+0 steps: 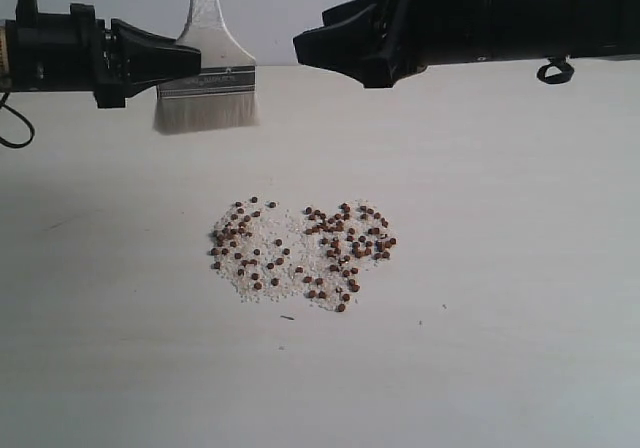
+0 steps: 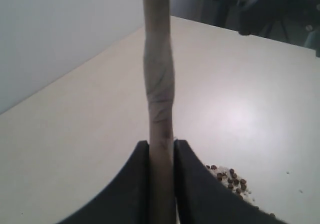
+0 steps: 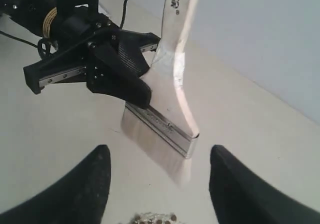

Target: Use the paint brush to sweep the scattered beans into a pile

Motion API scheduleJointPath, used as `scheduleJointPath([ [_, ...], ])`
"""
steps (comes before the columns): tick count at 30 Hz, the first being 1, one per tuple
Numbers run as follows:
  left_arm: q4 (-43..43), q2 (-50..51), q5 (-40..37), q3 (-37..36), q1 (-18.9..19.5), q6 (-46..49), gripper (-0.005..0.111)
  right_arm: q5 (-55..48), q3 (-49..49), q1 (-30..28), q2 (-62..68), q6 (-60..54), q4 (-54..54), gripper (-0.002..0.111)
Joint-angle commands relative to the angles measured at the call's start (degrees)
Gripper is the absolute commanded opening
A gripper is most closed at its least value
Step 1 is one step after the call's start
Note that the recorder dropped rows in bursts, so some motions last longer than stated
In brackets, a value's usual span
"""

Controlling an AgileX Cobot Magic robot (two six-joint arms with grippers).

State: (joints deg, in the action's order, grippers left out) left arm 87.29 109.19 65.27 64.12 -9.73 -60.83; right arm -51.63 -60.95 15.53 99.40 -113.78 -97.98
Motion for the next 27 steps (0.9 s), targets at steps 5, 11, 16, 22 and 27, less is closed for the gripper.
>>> scheduleJointPath([
  [5, 0.95, -0.51, 3.62, 0.49, -0.56, -0.46, 0.000, -7.13, -3.56, -0.32, 2.55, -4.09, -1.97, 0.053],
  [11, 1.28, -0.51, 4.17, 0.49, -3.03, -0.46, 0.000, -8.35, -8.41, -0.32, 4.39, -1.79, -1.97, 0.053],
  [16, 0.72, -0.51, 4.06, 0.49, -4.43, 0.77, 0.000, -9.28, -11.00, -0.32, 6.57, -1.78, -1.97, 0.053],
  [22, 0.30, -0.51, 3.82, 0.49, -4.51, 0.88, 0.000, -14.90, -12.36, -0.17, 7.83, -1.05, -1.97, 0.053],
  [27, 0.30, -0.51, 3.82, 0.49, -4.51, 0.88, 0.000, -14.32, -12.78, -0.17, 8.31, -0.04, -1.97, 0.053],
])
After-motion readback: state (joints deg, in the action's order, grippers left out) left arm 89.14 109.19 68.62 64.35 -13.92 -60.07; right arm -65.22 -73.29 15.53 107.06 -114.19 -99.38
